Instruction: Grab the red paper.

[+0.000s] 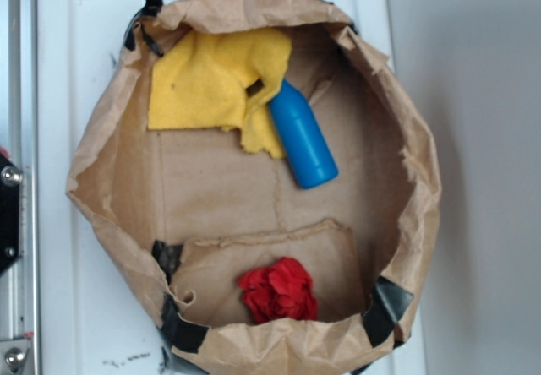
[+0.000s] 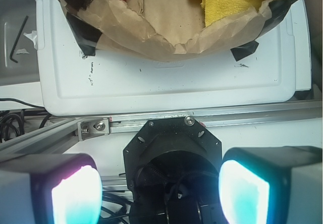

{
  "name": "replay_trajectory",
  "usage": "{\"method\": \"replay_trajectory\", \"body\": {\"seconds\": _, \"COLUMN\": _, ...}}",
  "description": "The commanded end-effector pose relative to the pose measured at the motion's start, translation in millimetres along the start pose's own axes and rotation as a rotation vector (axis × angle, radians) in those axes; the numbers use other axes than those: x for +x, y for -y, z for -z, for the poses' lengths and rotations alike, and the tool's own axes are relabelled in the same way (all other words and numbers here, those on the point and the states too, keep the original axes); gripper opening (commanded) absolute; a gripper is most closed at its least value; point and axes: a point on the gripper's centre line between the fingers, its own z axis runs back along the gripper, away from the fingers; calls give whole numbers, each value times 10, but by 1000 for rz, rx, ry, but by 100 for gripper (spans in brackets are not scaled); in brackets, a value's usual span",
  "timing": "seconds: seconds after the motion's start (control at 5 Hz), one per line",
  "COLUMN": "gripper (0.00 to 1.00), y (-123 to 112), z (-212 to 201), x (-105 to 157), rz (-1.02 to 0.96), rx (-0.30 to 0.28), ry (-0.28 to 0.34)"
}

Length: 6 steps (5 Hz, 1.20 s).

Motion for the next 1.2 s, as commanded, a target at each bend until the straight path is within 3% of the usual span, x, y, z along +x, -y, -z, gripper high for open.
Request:
{"method": "replay_trajectory", "body": {"seconds": 0.0, "gripper": 100, "y": 0, "z": 0, "x": 0, "rz": 0, "rx": 0, "ry": 0}}
{"method": "replay_trajectory", "body": {"seconds": 0.4, "gripper": 100, "y": 273, "z": 170, "x": 527, "rz": -98, "rx": -13, "ry": 11}}
{"method": "replay_trajectory", "body": {"seconds": 0.6, "gripper": 100, "y": 370, "z": 185, "x": 799, "rz": -44, "rx": -51, "ry": 45}}
{"method": "replay_trajectory", "body": {"seconds": 0.8, "gripper": 100, "y": 300, "z": 168, "x": 1024, "rz": 140, "rx": -113, "ry": 106}}
{"method": "replay_trajectory", "body": {"seconds": 1.0, "gripper": 100, "y": 142, "z": 203, "x": 1223, "rz": 397, "rx": -113, "ry": 166}}
